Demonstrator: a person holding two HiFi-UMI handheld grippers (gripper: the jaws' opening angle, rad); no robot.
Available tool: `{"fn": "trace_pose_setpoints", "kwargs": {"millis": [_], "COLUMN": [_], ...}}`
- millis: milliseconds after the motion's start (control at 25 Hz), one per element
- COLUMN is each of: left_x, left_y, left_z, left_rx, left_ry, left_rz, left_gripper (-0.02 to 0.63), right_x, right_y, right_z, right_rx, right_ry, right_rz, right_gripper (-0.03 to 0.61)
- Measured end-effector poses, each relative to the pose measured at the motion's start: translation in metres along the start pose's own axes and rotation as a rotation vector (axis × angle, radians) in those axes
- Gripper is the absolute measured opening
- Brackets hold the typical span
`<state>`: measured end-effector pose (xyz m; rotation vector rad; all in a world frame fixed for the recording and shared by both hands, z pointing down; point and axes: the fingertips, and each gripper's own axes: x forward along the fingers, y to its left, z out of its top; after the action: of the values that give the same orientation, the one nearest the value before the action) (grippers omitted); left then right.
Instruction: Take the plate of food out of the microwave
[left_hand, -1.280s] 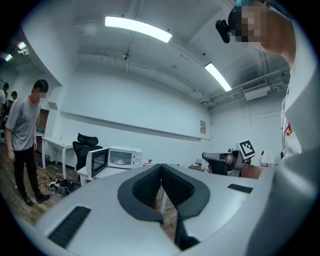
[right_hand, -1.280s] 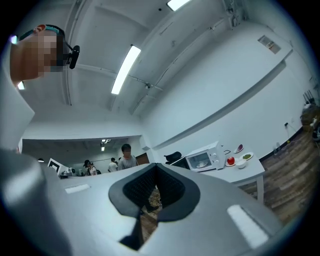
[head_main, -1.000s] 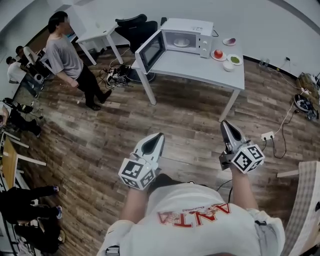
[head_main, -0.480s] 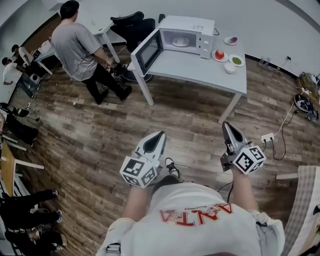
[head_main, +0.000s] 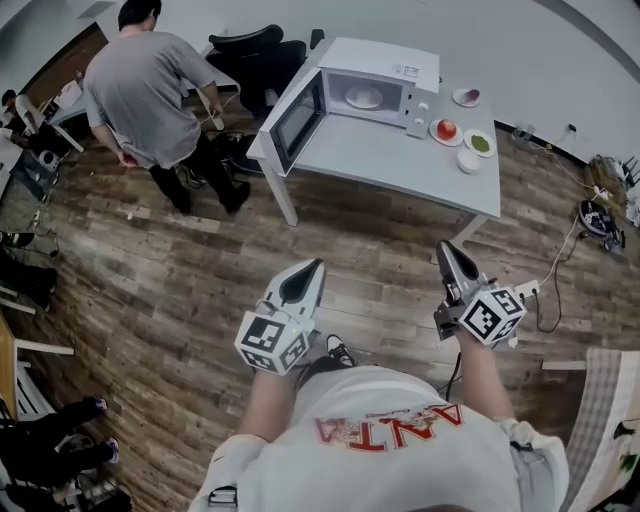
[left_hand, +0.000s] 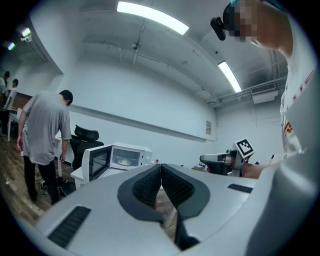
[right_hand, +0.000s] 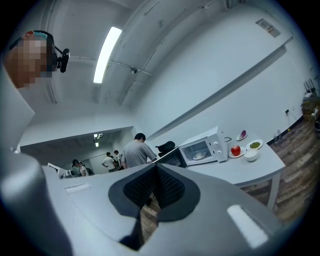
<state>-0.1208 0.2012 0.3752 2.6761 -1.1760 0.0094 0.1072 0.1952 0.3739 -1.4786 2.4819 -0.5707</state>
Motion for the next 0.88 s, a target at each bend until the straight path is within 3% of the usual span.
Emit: {"fn": "trace_pose_setpoints", "kwargs": {"millis": [200,440,880], "left_x": [0.016,0.03,0.061], "left_y": [0.055,0.107,0.141], "left_z": [0.008,0.012,0.01], "left_rx": [-0.014,-0.022,-0.04], "left_ry": [0.003,0.009,0.006], "left_rz": [0.001,-0.001,0.003], "left_gripper": [0.009,0.009,0.009], "right_x": [0.064,0.12,0.186], "right_y": [0.006,0.024,0.004], "right_z": [-0.001,-0.003,-0.006], "right_rx": [0.0,-0.077,-0.052], "right_ry": [0.035,0.069,0.092], "right_rz": [-0.009,0.004,0.043], "right_gripper": [0.003,0.002,0.002]}}
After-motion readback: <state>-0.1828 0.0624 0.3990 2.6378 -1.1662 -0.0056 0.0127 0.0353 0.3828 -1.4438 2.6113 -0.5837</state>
